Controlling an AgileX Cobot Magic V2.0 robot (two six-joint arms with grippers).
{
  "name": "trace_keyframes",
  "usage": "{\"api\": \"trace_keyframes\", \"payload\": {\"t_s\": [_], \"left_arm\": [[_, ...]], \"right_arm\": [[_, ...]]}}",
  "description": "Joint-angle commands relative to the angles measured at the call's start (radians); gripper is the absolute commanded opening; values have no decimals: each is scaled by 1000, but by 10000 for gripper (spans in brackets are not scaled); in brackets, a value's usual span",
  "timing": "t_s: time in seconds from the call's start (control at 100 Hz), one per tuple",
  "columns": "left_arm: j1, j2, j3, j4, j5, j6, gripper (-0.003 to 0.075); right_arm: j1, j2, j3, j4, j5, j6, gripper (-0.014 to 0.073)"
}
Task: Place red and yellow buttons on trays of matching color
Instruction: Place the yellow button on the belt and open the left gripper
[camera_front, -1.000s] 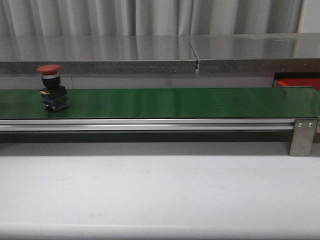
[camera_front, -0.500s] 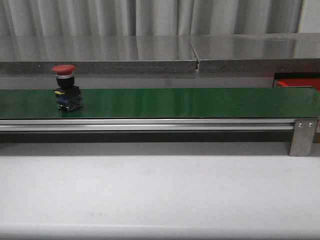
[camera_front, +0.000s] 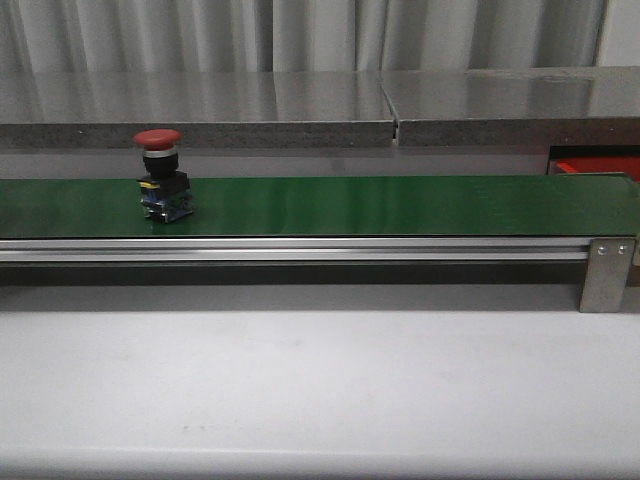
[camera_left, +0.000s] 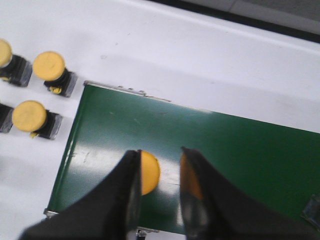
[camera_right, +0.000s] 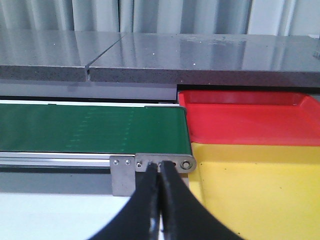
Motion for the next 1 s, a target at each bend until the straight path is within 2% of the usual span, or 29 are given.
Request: {"api": "trace_keyframes", "payload": {"t_s": [0.0,0.23,0.4,0.72,0.89,0.99], "left_arm": [[-41,-99,-12,-8,-49,34,-18],[-125,-214,77,-12,-55,60,-20],[-172,-326,211,-18,-136,69,-20],[-174,-574,504,-48,-203,77,-20],[-174,-769,688,-79,-328,77,-20],[-174,-874,780,-79,-347,77,-20]], "right_arm": [[1,-18,-22,-1,-80,-7,-117],[1,-18,-22,-1,-80,-7,-117],[1,-18,-22,-1,-80,-7,-117],[1,-18,-22,-1,-80,-7,-117],[1,-18,-22,-1,-100,-7,-117],[1,-18,-22,-1,-146,-7,-117]]}}
